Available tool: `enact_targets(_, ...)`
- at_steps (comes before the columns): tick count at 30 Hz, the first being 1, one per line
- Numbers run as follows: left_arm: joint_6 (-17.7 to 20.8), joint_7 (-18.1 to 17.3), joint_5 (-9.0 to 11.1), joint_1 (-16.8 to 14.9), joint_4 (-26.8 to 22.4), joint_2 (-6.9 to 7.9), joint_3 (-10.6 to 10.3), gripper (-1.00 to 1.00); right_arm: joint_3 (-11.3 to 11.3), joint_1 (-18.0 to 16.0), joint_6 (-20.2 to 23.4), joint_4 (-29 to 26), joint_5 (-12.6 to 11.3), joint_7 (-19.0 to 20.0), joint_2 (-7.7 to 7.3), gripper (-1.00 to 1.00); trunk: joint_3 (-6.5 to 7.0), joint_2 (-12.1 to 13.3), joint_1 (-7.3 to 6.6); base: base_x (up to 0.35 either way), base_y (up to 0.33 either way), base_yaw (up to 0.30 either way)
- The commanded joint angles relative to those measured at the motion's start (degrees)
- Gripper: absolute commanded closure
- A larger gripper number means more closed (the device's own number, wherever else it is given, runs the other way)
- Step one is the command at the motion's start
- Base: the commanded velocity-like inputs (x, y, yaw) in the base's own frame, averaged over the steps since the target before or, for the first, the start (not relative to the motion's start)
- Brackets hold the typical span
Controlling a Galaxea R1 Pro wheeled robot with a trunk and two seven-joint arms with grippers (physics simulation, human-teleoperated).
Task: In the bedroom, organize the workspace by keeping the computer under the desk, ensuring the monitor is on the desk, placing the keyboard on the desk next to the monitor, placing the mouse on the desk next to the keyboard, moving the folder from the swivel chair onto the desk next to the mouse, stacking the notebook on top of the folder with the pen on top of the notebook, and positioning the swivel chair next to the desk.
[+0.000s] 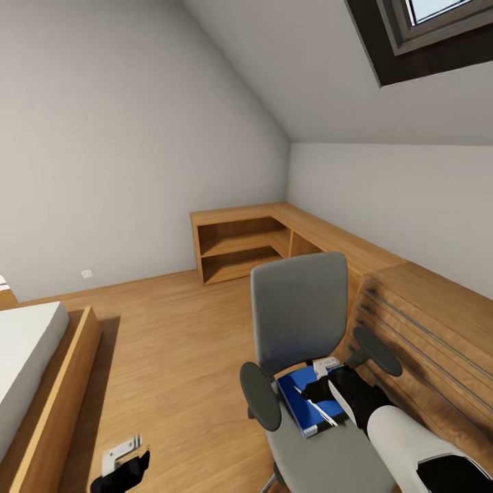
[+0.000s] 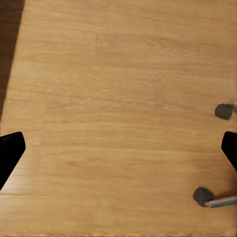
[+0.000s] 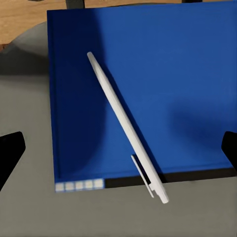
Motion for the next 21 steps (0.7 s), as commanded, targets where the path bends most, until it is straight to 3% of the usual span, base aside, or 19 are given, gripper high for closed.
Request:
enact_targets(1,0.1,0.2,0.8,0.0,1.2,-0.01,0.1,-1.0,0.1,0.0,0.3,-0.1,0.4,0.3,-0.04,-1.0,-0.06,0.0,0.0,0.0,0.0,0.0)
enact_targets(8,-5.4,0.3,1.7,0.0,4.6,0.06,0.3,-1.0,0.1,0.0,0.3,-0.2,0.4,0.3,-0.04,-1.0,-0.06,0.0,0.0,0.0,0.0,0.0)
enact_targets(15,-5.9,-0.1,1.7,0.0,6.6,0.22,0.4,-1.0,0.1,0.0,0.3,-0.2,0.4,0.3,-0.04,-1.0,-0.06,0.0,0.0,0.006,0.0,0.0)
enact_targets(21,-6.0,-0.3,1.6,0.0,8.0,0.27,0.4,-1.0,0.2,0.0,0.3,-0.1,0.4,0.2,-0.03,-1.0,-0.06,0.0,0.0,0.154,0.0,0.0)
